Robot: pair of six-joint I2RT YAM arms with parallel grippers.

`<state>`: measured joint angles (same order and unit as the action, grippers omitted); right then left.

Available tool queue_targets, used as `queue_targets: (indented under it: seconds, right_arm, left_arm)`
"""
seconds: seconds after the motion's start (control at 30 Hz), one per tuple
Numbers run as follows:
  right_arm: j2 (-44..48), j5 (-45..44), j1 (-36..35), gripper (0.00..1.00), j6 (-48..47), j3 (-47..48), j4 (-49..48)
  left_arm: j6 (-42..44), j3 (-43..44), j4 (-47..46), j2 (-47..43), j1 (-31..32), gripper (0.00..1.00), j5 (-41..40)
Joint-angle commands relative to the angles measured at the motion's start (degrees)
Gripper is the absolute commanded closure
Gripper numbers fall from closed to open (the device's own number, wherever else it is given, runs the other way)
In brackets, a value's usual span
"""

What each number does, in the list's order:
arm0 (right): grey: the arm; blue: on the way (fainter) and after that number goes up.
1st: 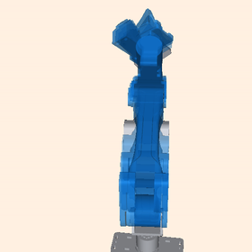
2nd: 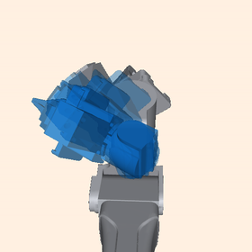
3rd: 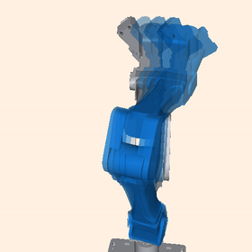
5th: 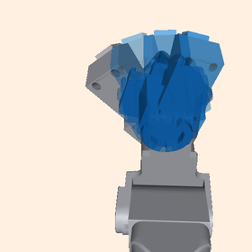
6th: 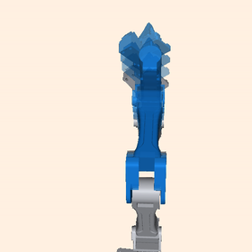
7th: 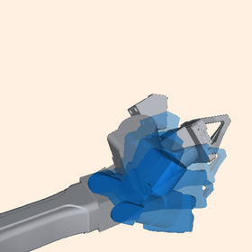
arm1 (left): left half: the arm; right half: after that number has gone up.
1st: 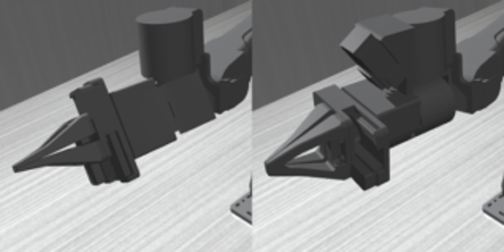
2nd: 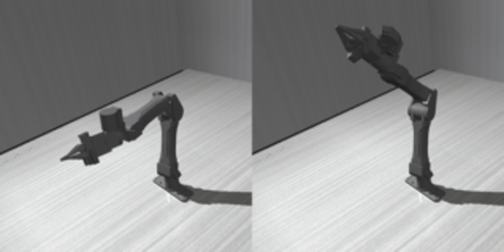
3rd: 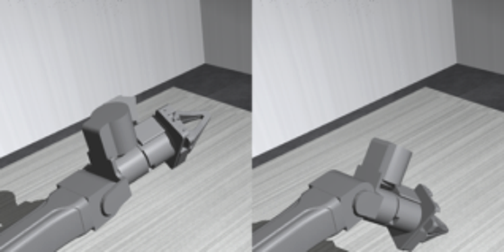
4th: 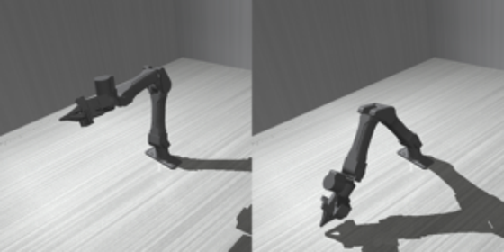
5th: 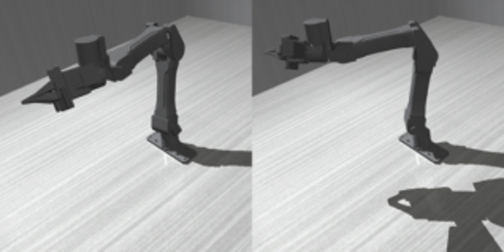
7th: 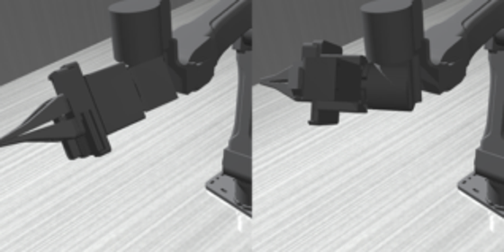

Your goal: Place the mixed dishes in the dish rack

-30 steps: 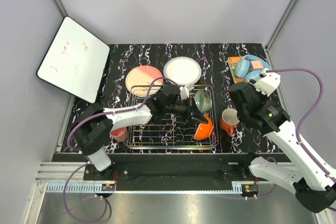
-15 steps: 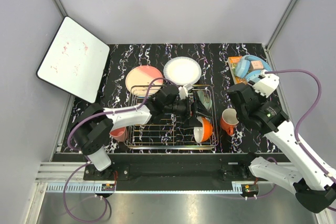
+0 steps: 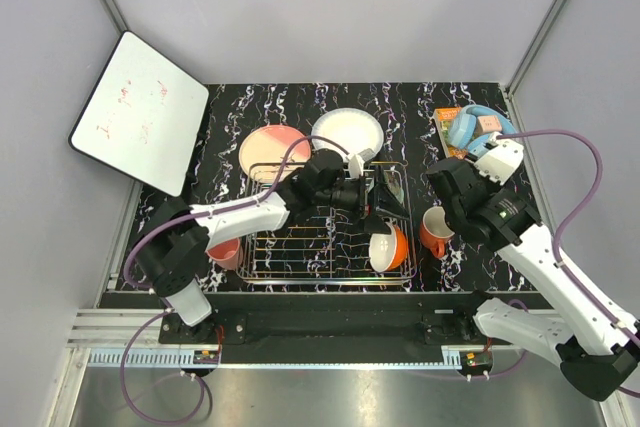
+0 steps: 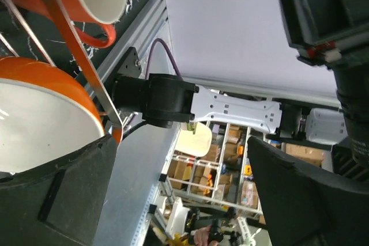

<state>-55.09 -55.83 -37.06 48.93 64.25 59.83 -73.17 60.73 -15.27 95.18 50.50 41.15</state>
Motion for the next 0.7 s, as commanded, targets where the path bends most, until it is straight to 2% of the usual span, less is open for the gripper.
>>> queue_targets:
  seconds: [0.0,0.03,0.07,0.1,0.2,0.27,0.33,0.37,0.47,0.5,0.57,0.67]
  right_arm:
    - [-1.86,-1.47,0.32,0.48,0.30,2.02,-1.65]
    - [-2.21,-1.56,0.32,0.47,-0.40,2.28,-2.78]
    - [-3.35,-1.56,0.32,0.45,-0.76,2.55,-3.31]
    - [-3.79,-1.47,0.32,0.44,-1.02,2.90,-3.93]
    - [-6.43,-0.68,0.32,0.42,-2.60,4.48,-6.39]
    - [-8.53,-0.24,0.32,0.40,-5.06,5.88,-9.20]
    - [-10.12,0.81,1.11,0.39,-7.17,7.90,-12.09]
    - [-11.78,1.86,1.98,0.39,-7.96,8.87,-13.07]
    - [-14.78,9.05,6.55,0.37,-10.69,10.98,-18.69]
    - [-15.48,13.34,8.82,0.36,-11.04,11.51,-20.09]
    - [-18.10,15.83,9.81,0.34,-11.05,13.26,-22.12]
    - [-21.89,19.00,9.81,0.29,-12.27,15.99,-22.83]
  left_arm:
    - [13.80,10.61,10.45,-4.56,-0.31,0.01,2.72]
    - [18.36,13.68,14.96,-4.73,-0.66,0.01,1.41]
    - [26.94,19.54,19.70,-4.91,-1.19,0.01,0.18]
    - [30.42,21.86,26.10,-5.17,-1.89,0.01,-0.79]
    - [39.22,28.99,33.08,-6.23,-6.98,0.01,-2.21]
    - [44.91,33.11,36.08,-7.46,-12.51,0.01,-0.81]
    - [49.94,36.63,43.36,-7.99,-18.55,0.01,-1.50]
    - [55.53,40.48,49.22,-7.73,-20.77,0.01,-1.25]
    - [64.17,46.39,59.43,-5.80,-29.74,0.01,-1.77]
    - [65.33,47.19,61.48,-5.36,-31.85,0.01,-2.90]
    - [64.65,45.90,63.51,-5.09,-38.44,0.01,-4.58]
    - [60.62,38.36,63.08,-5.88,-47.84,0.01,1.47]
